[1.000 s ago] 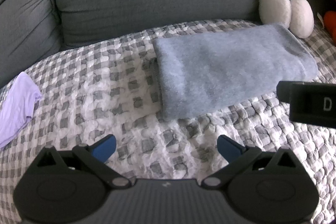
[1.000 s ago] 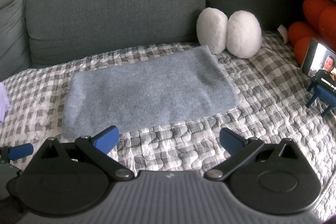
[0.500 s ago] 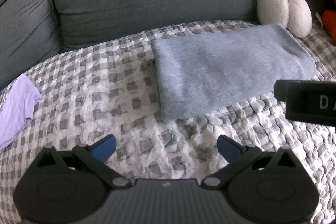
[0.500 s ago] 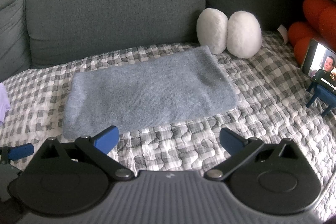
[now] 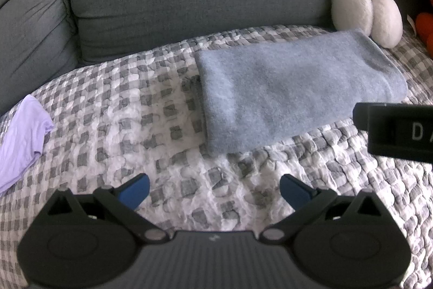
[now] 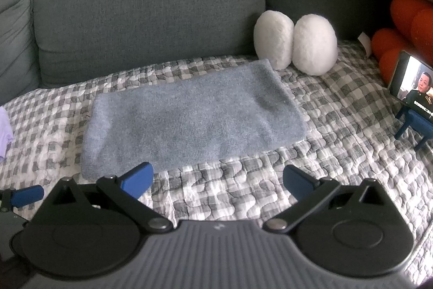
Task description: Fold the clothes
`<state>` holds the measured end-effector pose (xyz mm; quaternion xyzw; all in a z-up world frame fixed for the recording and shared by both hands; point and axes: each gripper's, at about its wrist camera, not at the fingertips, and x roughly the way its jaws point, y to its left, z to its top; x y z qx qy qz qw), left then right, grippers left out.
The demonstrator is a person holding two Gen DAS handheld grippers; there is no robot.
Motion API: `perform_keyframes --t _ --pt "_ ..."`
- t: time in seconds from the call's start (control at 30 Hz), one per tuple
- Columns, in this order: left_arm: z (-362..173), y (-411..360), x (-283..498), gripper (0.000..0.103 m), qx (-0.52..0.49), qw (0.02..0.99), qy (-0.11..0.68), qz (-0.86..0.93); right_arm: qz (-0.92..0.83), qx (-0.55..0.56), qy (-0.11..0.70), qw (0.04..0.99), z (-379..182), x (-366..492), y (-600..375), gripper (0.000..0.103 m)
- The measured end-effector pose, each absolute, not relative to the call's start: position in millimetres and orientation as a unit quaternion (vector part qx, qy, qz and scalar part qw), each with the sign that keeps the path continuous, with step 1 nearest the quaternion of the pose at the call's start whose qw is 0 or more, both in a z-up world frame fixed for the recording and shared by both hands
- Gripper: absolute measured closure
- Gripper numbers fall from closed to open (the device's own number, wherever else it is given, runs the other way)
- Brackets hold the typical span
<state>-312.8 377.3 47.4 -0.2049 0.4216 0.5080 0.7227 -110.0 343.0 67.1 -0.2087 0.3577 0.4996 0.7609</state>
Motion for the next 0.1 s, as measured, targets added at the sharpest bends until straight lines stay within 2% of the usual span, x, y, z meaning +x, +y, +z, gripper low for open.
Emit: perform_keyframes --t 0.1 --pt "47.3 376.6 -313.0 0.001 -0.205 0.723 0.422 0.508 0.500 -0.208 0.358 0.761 67.2 -110.0 342.9 0.000"
